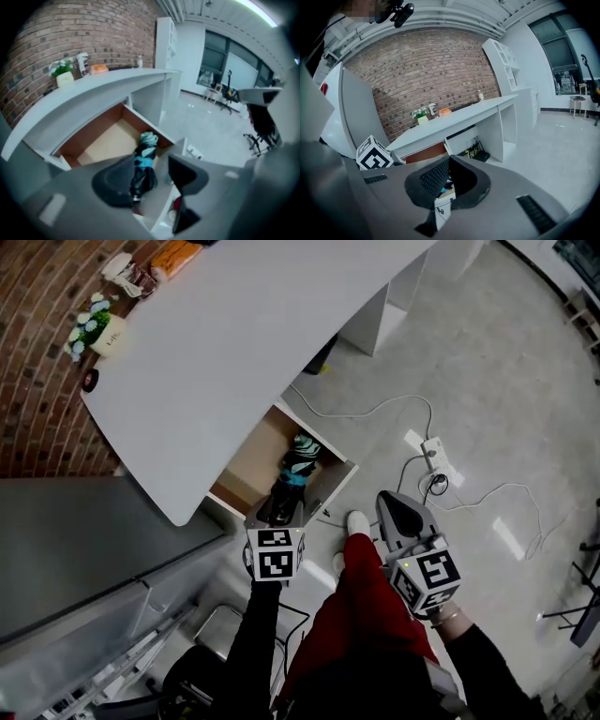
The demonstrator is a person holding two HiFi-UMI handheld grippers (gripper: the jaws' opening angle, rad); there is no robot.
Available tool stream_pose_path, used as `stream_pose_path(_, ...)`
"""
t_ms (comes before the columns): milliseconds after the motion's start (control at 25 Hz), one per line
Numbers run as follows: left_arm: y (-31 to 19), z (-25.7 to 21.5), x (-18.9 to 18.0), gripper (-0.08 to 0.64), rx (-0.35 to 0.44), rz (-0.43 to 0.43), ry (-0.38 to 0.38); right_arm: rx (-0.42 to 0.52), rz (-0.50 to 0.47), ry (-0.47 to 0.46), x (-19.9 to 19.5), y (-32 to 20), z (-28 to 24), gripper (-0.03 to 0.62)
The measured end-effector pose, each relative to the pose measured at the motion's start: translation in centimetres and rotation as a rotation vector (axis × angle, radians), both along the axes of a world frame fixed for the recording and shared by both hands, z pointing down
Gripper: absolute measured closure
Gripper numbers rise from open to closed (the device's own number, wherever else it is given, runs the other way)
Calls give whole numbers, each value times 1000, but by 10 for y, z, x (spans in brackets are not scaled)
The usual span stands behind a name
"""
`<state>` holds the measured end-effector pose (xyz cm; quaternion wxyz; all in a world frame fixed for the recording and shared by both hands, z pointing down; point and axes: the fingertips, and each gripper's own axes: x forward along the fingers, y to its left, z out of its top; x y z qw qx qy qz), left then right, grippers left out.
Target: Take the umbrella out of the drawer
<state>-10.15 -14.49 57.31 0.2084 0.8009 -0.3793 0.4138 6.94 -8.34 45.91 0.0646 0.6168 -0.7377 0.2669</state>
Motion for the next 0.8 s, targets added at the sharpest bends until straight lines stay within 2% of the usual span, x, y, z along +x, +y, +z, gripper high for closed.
stream_pose_path(160, -12, 27, 2, 321, -66, -28, -15, -28, -9, -17, 0, -8, 17, 594)
stream_pose_path(320, -21, 49, 2, 308, -95, -33, -50, -82, -9, -49, -2, -12, 38, 594)
stream_pose_path(800, -43, 114, 17, 274, -167, 38, -181, -165, -20, -72, 6, -27, 85, 594)
